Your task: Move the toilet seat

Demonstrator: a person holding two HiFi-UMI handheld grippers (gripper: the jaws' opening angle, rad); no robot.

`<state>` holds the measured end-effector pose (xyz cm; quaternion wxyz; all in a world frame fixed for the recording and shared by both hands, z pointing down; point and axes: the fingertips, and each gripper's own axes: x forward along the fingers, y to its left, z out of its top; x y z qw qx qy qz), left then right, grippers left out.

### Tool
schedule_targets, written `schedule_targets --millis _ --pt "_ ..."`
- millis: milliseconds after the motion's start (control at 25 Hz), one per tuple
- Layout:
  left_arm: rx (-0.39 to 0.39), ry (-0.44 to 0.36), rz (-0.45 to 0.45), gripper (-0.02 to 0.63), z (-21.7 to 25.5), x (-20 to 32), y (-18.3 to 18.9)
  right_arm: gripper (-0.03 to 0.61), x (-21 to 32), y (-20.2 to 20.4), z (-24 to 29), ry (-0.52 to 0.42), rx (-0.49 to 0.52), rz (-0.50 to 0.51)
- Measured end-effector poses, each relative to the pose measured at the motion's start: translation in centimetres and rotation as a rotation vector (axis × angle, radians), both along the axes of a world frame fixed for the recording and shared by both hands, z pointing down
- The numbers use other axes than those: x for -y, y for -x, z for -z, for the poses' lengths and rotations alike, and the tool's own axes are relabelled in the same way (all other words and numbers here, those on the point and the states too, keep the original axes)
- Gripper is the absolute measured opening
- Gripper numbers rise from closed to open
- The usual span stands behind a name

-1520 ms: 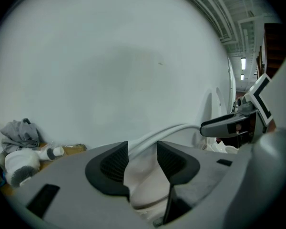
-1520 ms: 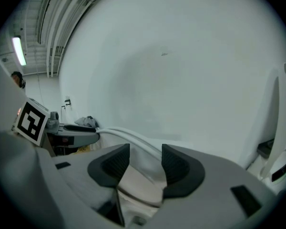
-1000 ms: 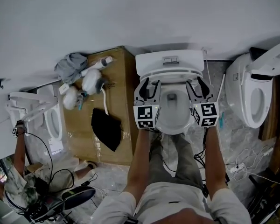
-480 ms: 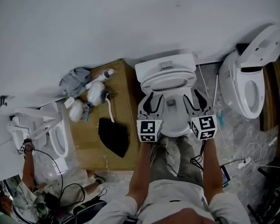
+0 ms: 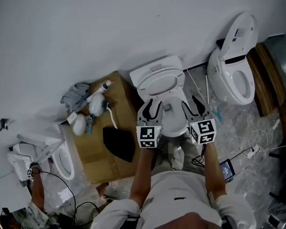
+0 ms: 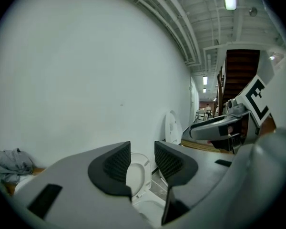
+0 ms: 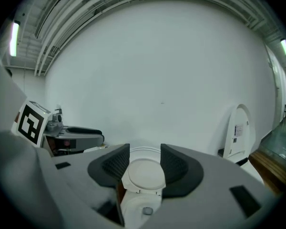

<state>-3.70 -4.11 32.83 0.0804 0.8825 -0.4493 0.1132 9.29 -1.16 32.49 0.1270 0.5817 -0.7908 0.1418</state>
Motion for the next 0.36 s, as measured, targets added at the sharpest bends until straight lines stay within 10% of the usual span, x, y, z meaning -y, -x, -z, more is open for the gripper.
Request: schedule_targets --millis 360 --pt "-0.001 -0.036 -0.112 0.161 3.7 -7.0 0.4 0.215 -7.7 1.0 4.6 -0.047 -0.037 -0.06"
